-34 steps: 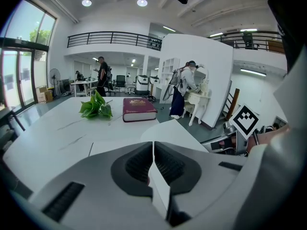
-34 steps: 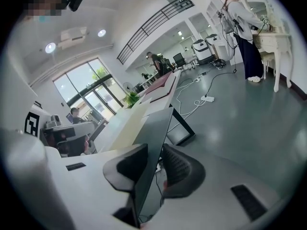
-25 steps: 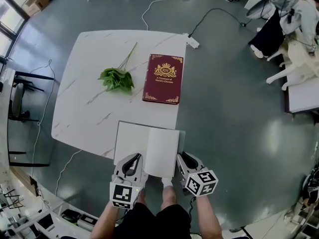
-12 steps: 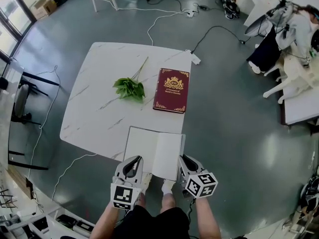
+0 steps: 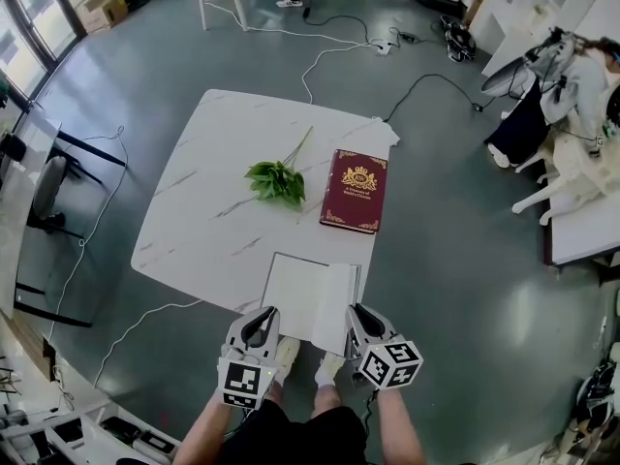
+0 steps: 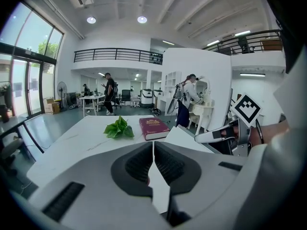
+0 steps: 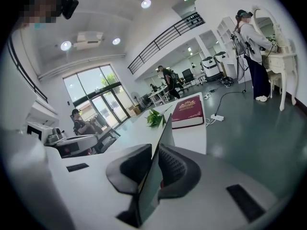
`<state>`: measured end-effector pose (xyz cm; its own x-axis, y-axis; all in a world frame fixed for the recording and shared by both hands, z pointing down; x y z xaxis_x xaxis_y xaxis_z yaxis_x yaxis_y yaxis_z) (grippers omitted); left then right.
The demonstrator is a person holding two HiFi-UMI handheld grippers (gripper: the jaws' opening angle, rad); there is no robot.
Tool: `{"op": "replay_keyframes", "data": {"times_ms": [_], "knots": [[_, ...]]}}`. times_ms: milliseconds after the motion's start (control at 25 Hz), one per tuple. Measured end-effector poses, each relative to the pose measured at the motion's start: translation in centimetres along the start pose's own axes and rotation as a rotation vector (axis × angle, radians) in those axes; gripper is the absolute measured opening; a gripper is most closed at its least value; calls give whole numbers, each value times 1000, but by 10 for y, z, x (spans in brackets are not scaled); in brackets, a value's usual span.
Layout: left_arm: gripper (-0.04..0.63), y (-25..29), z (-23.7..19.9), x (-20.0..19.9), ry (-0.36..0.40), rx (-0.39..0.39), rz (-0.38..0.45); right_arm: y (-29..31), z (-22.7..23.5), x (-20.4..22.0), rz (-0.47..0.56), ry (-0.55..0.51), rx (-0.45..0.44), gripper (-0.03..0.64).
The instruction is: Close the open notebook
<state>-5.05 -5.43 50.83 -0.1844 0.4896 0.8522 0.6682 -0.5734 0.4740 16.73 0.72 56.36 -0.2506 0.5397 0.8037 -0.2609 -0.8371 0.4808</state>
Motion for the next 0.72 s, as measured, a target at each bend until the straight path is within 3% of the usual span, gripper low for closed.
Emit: {"op": "replay_keyframes", "data": {"times_ms": [720], "knots": [[29,-43,-69,-8,-48,-63,46,59,-78,-19,-13,-69,-80,83]]}}
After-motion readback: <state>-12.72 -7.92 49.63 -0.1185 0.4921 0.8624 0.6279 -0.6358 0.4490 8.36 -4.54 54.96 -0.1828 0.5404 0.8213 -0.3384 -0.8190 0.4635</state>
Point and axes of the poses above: the fingertips, and each gripper's own axes: y forward along the fingers, z to its right, x out of its underside, the point moved 7 cm from there along -y, backward along the fingers, and after that the axes turned 11 degrees about -y, right-handed, at the moved point
